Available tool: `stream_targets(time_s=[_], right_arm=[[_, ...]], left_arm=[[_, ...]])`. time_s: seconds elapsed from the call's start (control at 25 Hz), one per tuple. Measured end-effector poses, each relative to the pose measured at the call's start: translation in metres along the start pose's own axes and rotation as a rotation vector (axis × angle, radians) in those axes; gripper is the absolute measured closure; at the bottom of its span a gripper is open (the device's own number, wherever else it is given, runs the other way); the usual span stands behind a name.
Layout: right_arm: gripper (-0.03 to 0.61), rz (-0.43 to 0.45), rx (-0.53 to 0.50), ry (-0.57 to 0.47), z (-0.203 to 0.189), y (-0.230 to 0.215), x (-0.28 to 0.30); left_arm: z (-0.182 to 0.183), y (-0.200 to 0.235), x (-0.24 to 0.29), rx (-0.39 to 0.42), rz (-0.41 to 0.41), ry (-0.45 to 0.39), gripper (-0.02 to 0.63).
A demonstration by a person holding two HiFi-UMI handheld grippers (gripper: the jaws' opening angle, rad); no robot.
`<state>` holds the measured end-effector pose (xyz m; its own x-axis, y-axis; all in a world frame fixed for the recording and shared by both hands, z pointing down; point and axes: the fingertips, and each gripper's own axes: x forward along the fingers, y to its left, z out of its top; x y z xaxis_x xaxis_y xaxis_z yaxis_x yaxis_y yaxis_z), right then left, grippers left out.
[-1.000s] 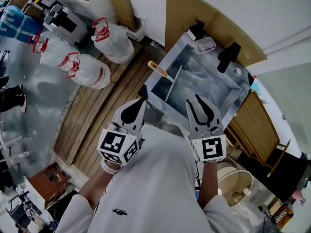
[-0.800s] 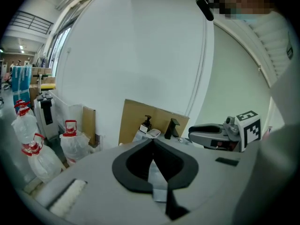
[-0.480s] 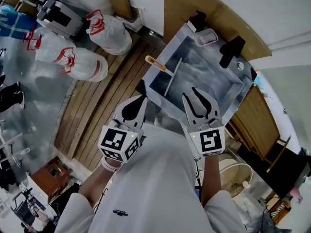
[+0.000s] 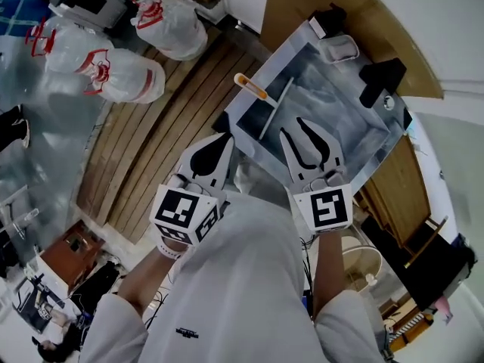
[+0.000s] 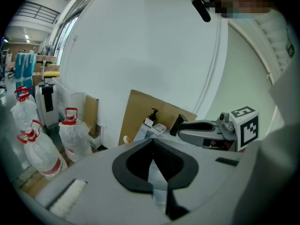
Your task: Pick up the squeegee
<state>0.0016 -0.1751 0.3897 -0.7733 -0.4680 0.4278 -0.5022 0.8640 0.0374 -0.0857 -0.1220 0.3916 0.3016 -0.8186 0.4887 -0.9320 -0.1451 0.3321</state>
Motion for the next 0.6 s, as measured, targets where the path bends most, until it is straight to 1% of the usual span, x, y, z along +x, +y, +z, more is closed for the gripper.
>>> stream_targets(time_s=[0.2, 0.4, 0.6], right_arm=[[0.474, 0.041, -0.017, 0.042, -0.01, 0.001, 0.027], [0.468, 0.081, -0.022, 0.082, -0.028, 0.001, 0.051], [0.463, 0.121, -0.018, 0.108, -0.045, -0.005, 0.078]], left_arm=[[-0.01, 0.014, 0.016, -0.025, 0.004, 0.029, 0.609], [-0.025, 0.026, 0.033, -0.053, 0.009, 0.061, 0.609], [-0.035, 0.037, 0.057, -0.063, 0.018, 0.079, 0.609]])
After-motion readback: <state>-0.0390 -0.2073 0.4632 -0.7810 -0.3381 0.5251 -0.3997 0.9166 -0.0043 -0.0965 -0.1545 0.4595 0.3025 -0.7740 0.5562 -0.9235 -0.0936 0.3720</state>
